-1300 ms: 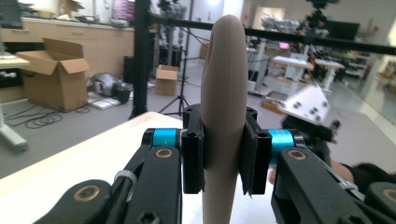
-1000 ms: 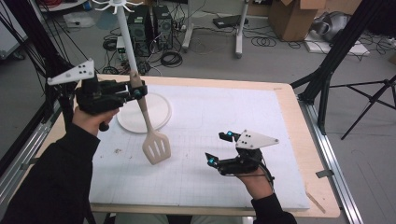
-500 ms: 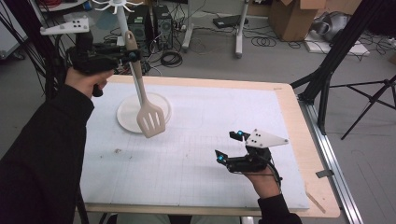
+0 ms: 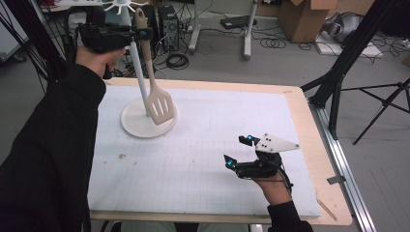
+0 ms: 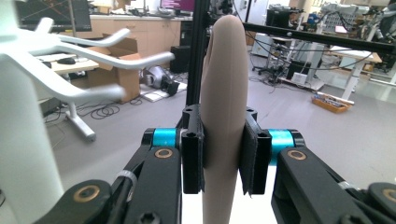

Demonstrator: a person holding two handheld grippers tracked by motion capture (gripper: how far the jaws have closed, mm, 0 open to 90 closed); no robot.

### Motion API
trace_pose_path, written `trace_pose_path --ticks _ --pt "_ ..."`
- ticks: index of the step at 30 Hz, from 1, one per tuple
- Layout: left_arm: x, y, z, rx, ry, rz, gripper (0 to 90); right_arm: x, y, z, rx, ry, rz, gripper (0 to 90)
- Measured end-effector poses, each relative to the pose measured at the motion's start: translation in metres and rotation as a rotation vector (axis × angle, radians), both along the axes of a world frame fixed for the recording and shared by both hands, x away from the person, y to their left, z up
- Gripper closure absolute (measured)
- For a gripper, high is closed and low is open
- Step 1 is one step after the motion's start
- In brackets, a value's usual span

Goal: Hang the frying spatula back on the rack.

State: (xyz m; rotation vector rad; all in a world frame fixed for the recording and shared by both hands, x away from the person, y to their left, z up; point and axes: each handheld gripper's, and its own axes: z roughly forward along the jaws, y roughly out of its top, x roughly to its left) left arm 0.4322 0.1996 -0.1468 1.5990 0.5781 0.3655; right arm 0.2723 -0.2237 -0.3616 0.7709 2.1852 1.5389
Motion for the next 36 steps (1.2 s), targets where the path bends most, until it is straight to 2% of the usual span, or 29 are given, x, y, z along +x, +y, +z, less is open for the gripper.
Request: trace_pose_path --ticks 14,21,28,32,35,36 --pt "0.011 0.007 -0.005 -0.019 0.031 0.035 73.4 0.001 -0.001 -0.001 0.008 0.003 0.006 17.8" --pt "0.013 0.011 -0.011 0.002 0.044 0.056 73.3 0.002 0.000 -0.001 0.007 0.006 0.009 17.9" --pt "0.003 0.013 -0.016 -0.006 0.007 0.097 72.1 0.002 -0.002 -0.002 -0.002 0.003 -0.002 17.9" --pt "-0.013 0.015 -0.025 0.023 -0.046 0.132 54.9 0.001 -0.003 -0.003 -0.017 0.004 -0.025 17.8" --pt "-0.025 0.020 -0.031 0.013 -0.074 0.153 41.3 0.000 -0.005 -0.004 -0.026 0.004 -0.045 17.9" --pt "-0.029 0.022 -0.033 0.011 -0.084 0.154 40.7 0.001 -0.006 -0.004 -0.027 0.004 -0.048 17.9"
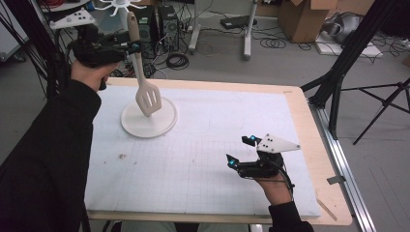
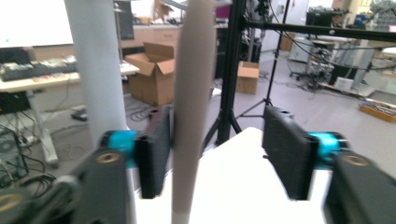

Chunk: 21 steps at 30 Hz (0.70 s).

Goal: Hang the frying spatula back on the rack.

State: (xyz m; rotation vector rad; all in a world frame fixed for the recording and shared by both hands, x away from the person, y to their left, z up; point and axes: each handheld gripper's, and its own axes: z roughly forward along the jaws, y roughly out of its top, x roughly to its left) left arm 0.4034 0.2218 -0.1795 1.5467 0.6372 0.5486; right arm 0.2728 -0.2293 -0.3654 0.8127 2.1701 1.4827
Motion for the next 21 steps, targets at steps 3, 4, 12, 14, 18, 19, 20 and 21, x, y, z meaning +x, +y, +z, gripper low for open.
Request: trace_pose_path --ticks 3,4,12,14,18,19,20,21 --pt "-0.011 0.006 -0.007 -0.005 -0.027 0.042 30.9 0.000 -0.002 0.000 0.000 0.003 -0.008 17.8" --pt "-0.014 0.008 -0.009 -0.008 -0.036 0.051 27.6 0.000 -0.002 0.000 0.000 0.007 -0.011 17.9" --pt "-0.053 0.030 -0.034 -0.048 -0.065 0.070 20.4 -0.001 0.001 -0.002 -0.006 0.010 0.005 17.9" --pt "-0.063 0.035 -0.047 -0.054 -0.071 0.064 20.3 -0.001 0.000 -0.003 -0.006 0.013 0.001 17.9" --pt "-0.082 0.039 -0.081 -0.073 -0.084 0.068 18.5 0.002 -0.001 -0.007 -0.017 0.009 0.000 17.8" --pt "-0.086 0.040 -0.088 -0.071 -0.078 0.068 18.1 0.003 -0.001 -0.008 -0.022 0.014 -0.004 17.8" --pt "-0.090 0.040 -0.096 -0.070 -0.071 0.067 18.1 0.004 -0.002 -0.010 -0.024 0.012 -0.006 17.7" --pt "-0.094 0.040 -0.103 -0.075 -0.068 0.067 18.0 0.004 -0.003 -0.011 -0.024 0.015 -0.007 17.1"
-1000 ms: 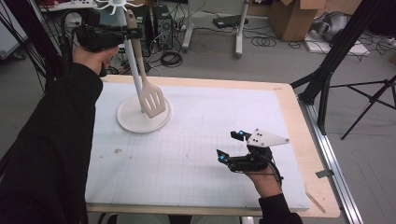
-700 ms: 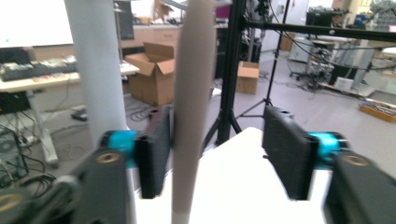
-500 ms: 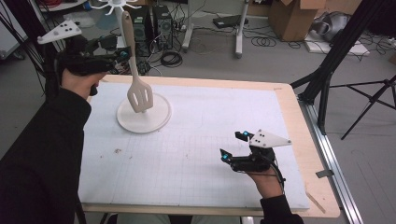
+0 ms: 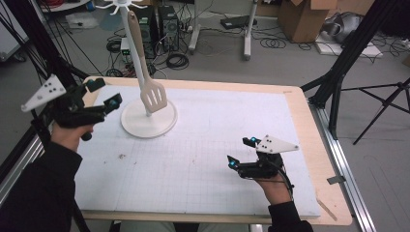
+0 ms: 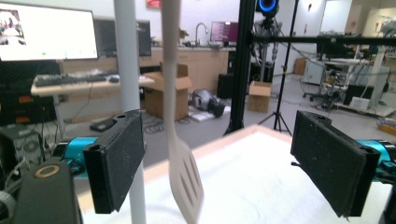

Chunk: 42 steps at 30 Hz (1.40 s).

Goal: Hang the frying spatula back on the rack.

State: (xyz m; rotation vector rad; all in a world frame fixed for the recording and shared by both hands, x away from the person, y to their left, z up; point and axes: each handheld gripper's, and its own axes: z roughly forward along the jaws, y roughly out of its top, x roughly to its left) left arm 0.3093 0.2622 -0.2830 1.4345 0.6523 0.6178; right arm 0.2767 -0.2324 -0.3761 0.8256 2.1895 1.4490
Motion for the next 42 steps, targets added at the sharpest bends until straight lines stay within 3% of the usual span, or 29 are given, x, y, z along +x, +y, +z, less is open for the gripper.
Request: trace_pose_path --ticks 3,9,17,23,33,42 --pt "-0.012 0.000 -0.020 -0.003 0.011 0.001 18.1 0.001 -0.005 -0.003 -0.017 -0.012 -0.020 16.5" --pt "-0.032 -0.007 -0.053 0.032 0.046 -0.019 18.5 0.001 -0.019 -0.006 -0.017 -0.019 -0.085 16.0" --pt "-0.044 -0.019 -0.091 0.072 0.076 -0.050 18.7 -0.006 -0.030 -0.012 -0.035 -0.018 -0.131 15.7" --pt "-0.048 -0.015 -0.117 0.026 0.105 -0.039 19.1 -0.010 -0.031 -0.014 -0.027 -0.020 -0.157 15.7" --pt "-0.045 -0.004 -0.133 0.055 0.151 -0.025 19.8 -0.009 -0.033 -0.020 -0.003 -0.022 -0.202 15.7" --pt "-0.045 -0.003 -0.136 0.058 0.166 -0.025 20.5 -0.006 -0.034 -0.023 0.002 -0.019 -0.212 15.7"
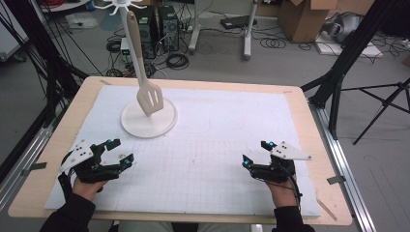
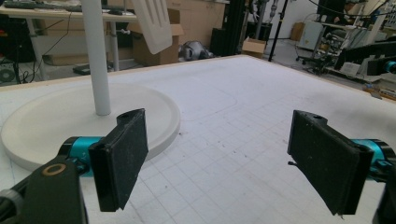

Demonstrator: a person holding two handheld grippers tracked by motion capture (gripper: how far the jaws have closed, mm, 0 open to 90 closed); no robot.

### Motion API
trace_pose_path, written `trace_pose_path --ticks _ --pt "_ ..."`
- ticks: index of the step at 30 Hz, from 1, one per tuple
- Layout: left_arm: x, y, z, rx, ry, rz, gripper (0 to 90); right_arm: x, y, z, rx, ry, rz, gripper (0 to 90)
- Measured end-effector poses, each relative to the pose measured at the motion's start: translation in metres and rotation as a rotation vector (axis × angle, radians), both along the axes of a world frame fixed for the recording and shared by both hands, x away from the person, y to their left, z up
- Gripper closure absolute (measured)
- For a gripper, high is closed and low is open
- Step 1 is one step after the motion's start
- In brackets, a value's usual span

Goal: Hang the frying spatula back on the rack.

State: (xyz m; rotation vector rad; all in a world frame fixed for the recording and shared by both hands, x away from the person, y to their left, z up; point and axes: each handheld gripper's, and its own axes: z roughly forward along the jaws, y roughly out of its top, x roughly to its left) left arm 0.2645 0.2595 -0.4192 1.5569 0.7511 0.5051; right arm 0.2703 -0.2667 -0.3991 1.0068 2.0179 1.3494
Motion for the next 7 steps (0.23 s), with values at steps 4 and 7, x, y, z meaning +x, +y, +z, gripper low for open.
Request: trace_pose_path --ticks 4,7 --pt "0.0004 -0.0004 -0.0005 0.001 0.000 -0.001 20.8 -0.0007 -0.0013 0.0001 0.002 0.004 -0.001 15.7" --pt "0.0011 -0.0011 -0.0011 -0.004 0.005 -0.003 20.7 -0.0012 -0.0019 -0.0003 0.006 0.008 -0.003 15.8"
